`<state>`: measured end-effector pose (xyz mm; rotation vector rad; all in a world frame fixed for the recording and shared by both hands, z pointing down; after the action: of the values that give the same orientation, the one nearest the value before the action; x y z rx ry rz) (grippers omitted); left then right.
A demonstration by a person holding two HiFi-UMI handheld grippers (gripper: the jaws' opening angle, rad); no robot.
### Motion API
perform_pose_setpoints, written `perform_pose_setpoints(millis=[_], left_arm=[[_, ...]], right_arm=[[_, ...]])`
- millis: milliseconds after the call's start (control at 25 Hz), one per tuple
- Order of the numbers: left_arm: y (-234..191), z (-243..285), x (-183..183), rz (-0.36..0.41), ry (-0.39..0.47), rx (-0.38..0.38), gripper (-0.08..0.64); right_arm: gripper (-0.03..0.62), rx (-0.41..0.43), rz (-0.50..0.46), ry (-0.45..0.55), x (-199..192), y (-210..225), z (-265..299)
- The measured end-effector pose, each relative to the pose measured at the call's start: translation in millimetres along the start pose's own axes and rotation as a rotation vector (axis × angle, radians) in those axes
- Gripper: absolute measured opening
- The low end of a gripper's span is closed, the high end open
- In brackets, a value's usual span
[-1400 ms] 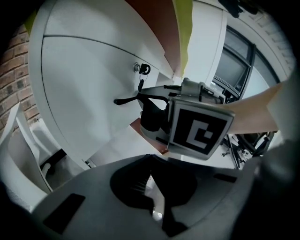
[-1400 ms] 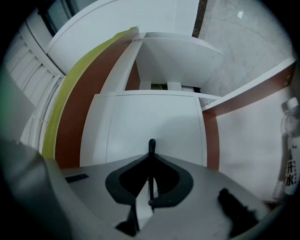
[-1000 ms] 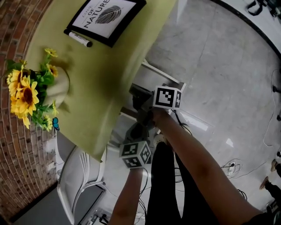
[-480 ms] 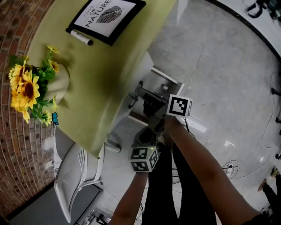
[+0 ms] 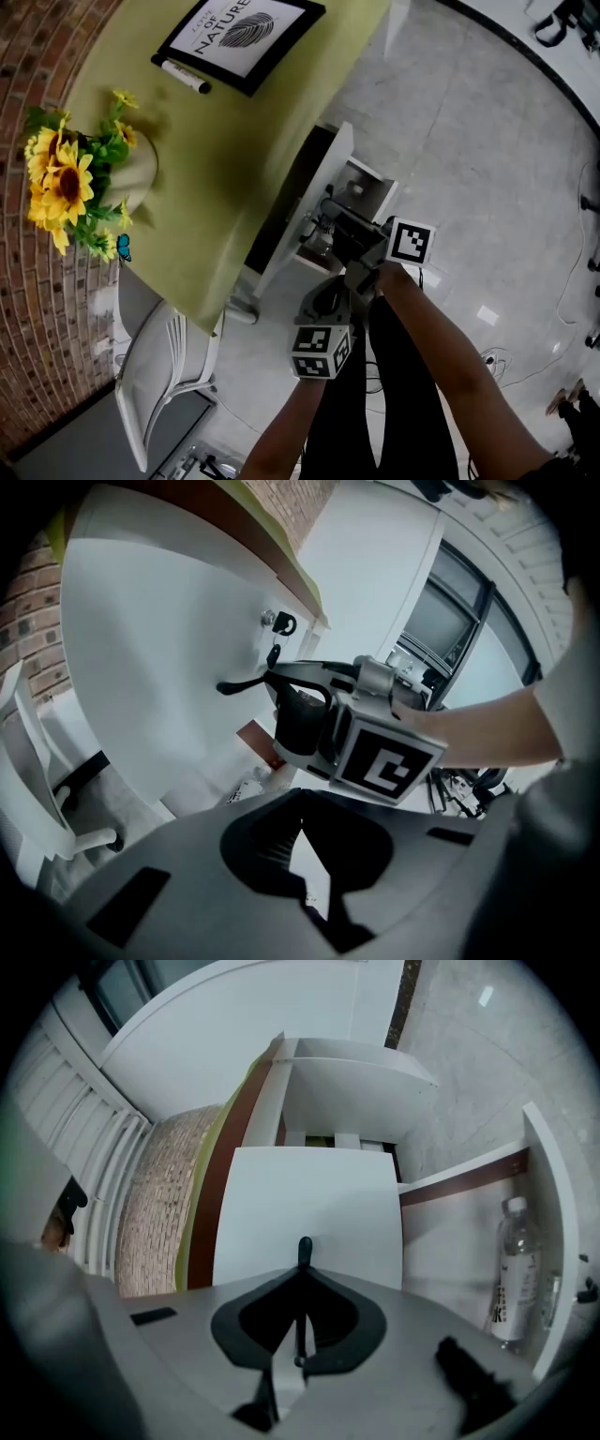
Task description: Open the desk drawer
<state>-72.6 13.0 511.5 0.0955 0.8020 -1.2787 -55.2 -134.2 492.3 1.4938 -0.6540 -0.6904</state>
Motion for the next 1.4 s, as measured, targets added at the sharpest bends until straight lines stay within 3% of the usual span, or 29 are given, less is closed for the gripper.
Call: perform_pose_setpoints(millis=[920,1400], left_arm=[[46,-9,-7,-0.016,0.008,-0.061,0.009],[80,-2,-13,-0.014,0.011,-0.111,0.009]], right_arm=[[0.023,-0.053,-0.012,-0.013,1,1,-41],[0.023,-0.091,-0.019,-0.013,-3,2,-97]])
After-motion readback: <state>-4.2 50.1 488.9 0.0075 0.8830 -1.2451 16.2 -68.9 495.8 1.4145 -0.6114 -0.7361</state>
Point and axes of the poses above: the fingertips, and each gripper's own axes: z forward along the fingers, y to its right, x out of its top, the point moved 2 cm from there along -z, backward along the fingers
